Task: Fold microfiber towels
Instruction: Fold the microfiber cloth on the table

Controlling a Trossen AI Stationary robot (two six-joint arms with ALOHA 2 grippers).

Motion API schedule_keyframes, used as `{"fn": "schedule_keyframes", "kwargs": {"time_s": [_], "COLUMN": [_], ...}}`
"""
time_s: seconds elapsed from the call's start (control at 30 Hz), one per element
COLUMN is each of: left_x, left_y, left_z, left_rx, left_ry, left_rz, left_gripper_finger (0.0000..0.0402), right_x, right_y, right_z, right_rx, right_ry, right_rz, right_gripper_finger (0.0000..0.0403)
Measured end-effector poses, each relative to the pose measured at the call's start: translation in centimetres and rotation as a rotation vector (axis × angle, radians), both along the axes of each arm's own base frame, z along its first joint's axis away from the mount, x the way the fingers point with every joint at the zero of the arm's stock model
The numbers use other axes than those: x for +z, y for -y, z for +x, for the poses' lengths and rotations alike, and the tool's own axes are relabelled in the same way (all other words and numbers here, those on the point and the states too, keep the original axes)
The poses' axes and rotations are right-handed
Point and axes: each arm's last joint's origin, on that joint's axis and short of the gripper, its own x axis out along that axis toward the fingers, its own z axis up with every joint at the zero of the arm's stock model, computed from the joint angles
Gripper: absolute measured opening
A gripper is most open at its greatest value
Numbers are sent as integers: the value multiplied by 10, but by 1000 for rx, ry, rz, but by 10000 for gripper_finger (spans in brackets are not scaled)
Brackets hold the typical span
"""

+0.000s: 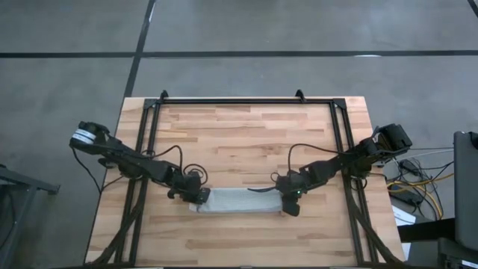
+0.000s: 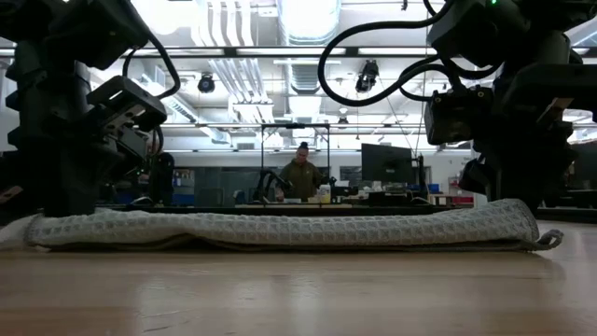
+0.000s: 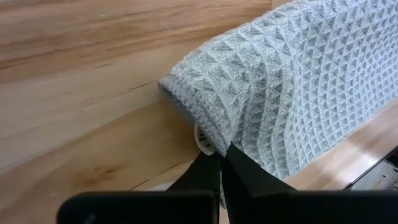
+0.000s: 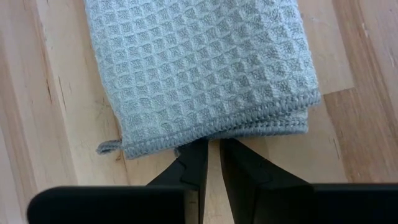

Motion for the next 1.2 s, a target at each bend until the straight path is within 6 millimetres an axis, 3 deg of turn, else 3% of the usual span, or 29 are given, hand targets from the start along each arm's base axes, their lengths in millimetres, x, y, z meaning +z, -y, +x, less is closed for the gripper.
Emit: {"fn": "schedule_keyframes", "kwargs": {"time_s": [1.2], "left_x": [23], "left_y": [7], "left_z": [16], "left_rx": [-65], "left_ry": [109], "left_rz": [-19], "left_gripper_finger": [1], "right_x": [1], "right_y": [-1], "right_z": [2], "right_rx": [10], "right_ry": [24], "right_rz": [2], "right_gripper_finger": [43]}}
